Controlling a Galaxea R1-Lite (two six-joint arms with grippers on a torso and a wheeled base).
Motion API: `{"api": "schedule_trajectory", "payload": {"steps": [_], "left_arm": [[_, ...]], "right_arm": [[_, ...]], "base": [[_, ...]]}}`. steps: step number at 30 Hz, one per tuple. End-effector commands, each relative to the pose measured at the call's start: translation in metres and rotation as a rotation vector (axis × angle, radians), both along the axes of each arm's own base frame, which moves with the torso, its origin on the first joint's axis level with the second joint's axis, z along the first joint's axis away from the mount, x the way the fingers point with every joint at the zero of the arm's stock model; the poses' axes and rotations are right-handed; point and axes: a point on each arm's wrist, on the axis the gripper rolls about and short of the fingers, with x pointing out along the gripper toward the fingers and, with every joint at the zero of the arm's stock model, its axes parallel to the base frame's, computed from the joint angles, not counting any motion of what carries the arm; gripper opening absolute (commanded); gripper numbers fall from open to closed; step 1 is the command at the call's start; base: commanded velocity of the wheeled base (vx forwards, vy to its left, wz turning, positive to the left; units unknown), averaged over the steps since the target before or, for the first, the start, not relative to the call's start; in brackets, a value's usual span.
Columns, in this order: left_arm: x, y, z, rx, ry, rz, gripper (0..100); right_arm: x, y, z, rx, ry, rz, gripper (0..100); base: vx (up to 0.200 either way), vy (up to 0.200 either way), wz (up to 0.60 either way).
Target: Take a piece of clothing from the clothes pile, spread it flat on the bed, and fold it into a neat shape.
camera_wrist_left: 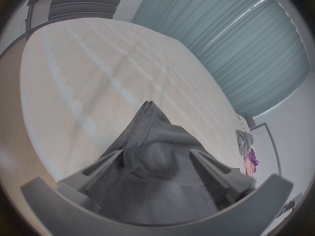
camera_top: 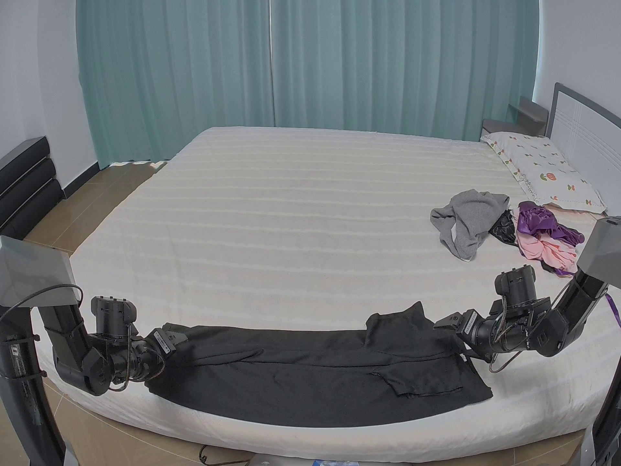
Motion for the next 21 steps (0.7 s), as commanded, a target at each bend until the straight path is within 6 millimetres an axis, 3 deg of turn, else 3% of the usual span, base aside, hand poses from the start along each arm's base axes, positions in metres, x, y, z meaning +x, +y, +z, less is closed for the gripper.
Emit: {"api": "schedule_trajectory", "payload": {"steps": [1, 21], "left_arm": [[-0.007, 0.001, -0.002, 0.021, 0.022, 0.025, 0], [-0.001, 0.002, 0.033, -0.066, -0.105, 0.137, 0]], "right_arm": [[-0.002, -0.001, -0.002, -0.002, 0.009, 0.000, 100], [0.004, -0.001, -0.009, -0.022, 0.011, -0.020, 100]], "base": [[0.000, 0.000, 0.00], [0.000, 0.000, 0.00]]}}
